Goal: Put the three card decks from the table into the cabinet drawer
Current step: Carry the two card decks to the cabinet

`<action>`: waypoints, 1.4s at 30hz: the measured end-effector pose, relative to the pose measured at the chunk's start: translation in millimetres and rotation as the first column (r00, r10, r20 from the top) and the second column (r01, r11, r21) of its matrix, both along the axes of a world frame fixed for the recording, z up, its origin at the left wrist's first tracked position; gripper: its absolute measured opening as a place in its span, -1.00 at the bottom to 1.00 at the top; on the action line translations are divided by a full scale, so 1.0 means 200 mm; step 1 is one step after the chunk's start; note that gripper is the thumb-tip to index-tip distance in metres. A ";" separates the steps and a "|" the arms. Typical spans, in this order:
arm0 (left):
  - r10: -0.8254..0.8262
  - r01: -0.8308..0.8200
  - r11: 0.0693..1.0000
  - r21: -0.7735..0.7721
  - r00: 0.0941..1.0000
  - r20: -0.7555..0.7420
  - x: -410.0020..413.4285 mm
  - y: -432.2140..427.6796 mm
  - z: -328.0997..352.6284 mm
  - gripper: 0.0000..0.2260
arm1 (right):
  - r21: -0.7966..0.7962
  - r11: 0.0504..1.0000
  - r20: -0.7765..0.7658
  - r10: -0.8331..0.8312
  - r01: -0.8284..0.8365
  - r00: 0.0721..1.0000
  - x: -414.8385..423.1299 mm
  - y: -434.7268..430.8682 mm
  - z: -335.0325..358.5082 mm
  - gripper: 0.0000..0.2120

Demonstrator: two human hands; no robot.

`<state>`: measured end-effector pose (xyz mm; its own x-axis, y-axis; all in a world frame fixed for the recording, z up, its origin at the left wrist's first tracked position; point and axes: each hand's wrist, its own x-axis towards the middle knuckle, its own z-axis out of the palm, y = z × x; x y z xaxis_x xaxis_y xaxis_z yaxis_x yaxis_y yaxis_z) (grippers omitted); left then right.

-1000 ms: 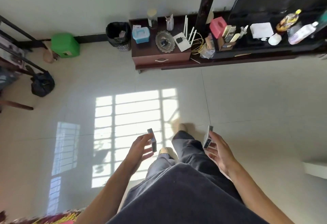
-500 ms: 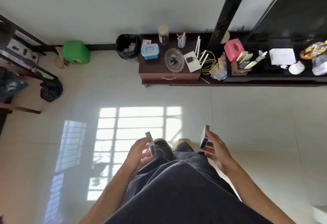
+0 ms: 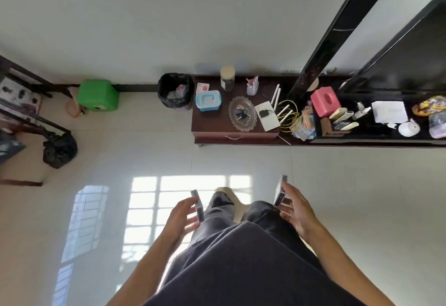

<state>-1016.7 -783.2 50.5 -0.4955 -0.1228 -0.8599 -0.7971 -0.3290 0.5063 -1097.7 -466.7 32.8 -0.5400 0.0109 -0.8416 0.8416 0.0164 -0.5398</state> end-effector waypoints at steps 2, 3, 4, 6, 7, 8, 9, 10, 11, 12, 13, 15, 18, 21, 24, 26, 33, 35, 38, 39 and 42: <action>-0.042 0.042 0.999 -0.007 0.999 0.005 -0.14 -0.05 0.01 -0.61 | 0.009 1.000 0.004 -0.009 0.009 1.000 -0.09 -0.04 0.00 -0.51; -0.050 0.050 0.999 -0.003 0.999 0.001 -0.22 -0.06 0.01 -0.62 | 0.005 1.000 0.008 -0.013 0.013 1.000 -0.13 -0.06 0.00 -0.49; -0.054 0.054 0.999 -0.001 0.999 -0.006 -0.28 -0.07 0.02 -0.62 | 0.001 1.000 0.013 -0.017 0.017 1.000 -0.17 -0.07 0.00 -0.47; -0.064 0.064 0.998 -0.001 0.998 -0.015 -0.42 -0.08 0.03 -0.58 | -0.013 1.000 0.023 -0.020 0.020 1.000 -0.26 -0.10 -0.01 -0.49; -0.072 0.072 0.997 0.001 0.997 -0.015 -0.48 -0.08 0.03 -0.54 | -0.020 1.000 0.028 -0.017 0.017 0.999 -0.31 -0.11 -0.01 -0.50; -0.083 0.083 0.997 0.005 0.996 -0.015 -0.54 -0.08 0.03 -0.50 | -0.025 1.000 0.032 -0.013 0.014 0.999 -0.36 -0.13 -0.01 -0.50; -0.096 0.096 0.995 0.008 0.995 -0.014 -0.60 -0.07 0.02 -0.48 | -0.028 1.000 0.038 -0.011 0.012 0.999 -0.41 -0.13 -0.02 -0.51; -0.105 0.105 0.994 0.007 0.994 -0.009 -0.65 -0.06 0.01 -0.47 | -0.033 0.999 0.044 -0.012 0.014 0.999 -0.46 -0.14 -0.03 -0.51; -0.109 0.109 0.994 0.001 0.994 0.003 -0.70 -0.04 0.00 -0.48 | -0.041 0.999 0.051 -0.010 0.012 0.999 -0.51 -0.14 -0.05 -0.51; -0.109 0.109 0.994 -0.007 0.994 0.022 -0.74 -0.02 -0.01 -0.50 | -0.048 0.999 0.060 0.001 0.002 0.998 -0.56 -0.13 -0.06 -0.52; -0.107 0.108 0.994 -0.019 0.993 0.046 -0.78 0.00 -0.02 -0.53 | -0.052 0.999 0.068 0.016 -0.012 0.998 -0.61 -0.12 -0.07 -0.54; -0.114 0.118 0.992 -0.052 0.990 0.077 -0.86 0.02 -0.05 -0.54 | -0.049 0.998 0.075 0.044 -0.040 0.996 -0.71 -0.11 -0.10 -0.59; -0.108 0.123 0.985 -0.123 0.987 0.120 -1.01 0.04 -0.12 -0.46 | -0.019 0.994 0.076 0.111 -0.110 0.991 -0.89 -0.11 -0.17 -0.65; -0.105 0.127 0.980 -0.155 0.984 0.143 -1.13 0.03 -0.19 -0.40 | -0.003 0.979 0.094 0.203 -0.204 0.975 -1.06 -0.13 -0.25 -0.75; -0.075 0.096 0.983 -0.159 0.989 0.131 -1.23 -0.01 -0.26 -0.37 | 0.007 0.958 0.103 0.284 -0.286 0.953 -1.20 -0.19 -0.31 -0.73; -0.091 0.111 0.974 -0.195 0.990 0.110 -1.28 -0.03 -0.34 -0.31 | 0.035 0.933 0.091 0.353 -0.357 0.931 -1.29 -0.24 -0.38 -0.62; -0.201 0.241 0.909 -0.340 0.968 0.149 -1.50 -0.15 -0.81 -0.27 | 0.067 0.837 0.065 0.540 -0.543 0.839 -1.54 -0.50 -0.79 -0.47; -0.268 0.302 0.872 -0.386 0.953 0.142 -1.57 -0.20 -0.96 -0.27 | 0.101 0.792 0.045 0.601 -0.602 0.798 -1.61 -0.58 -0.93 -0.25; -0.366 0.384 0.803 -0.457 0.921 0.131 -1.68 -0.28 -1.19 -0.27 | 0.198 0.712 -0.004 0.688 -0.673 0.726 -1.73 -0.71 -1.16 -0.19; -0.403 0.408 0.775 -0.482 0.907 0.119 -1.72 -0.32 -1.28 -0.28 | 0.233 0.688 -0.032 0.711 -0.687 0.702 -1.77 -0.76 -1.25 -0.25; -0.552 0.492 0.638 -0.592 0.829 0.095 -1.84 -0.42 -1.57 -0.30 | 0.307 0.621 -0.090 0.774 -0.721 0.627 -1.90 -0.90 -1.52 -0.17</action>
<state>-1385.3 -866.5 -263.0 -0.7001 -0.2673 -0.6621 -0.6877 0.5020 0.5245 -1477.0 -646.4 -271.5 -0.5937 -0.3032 -0.7454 0.3577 0.7303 -0.5820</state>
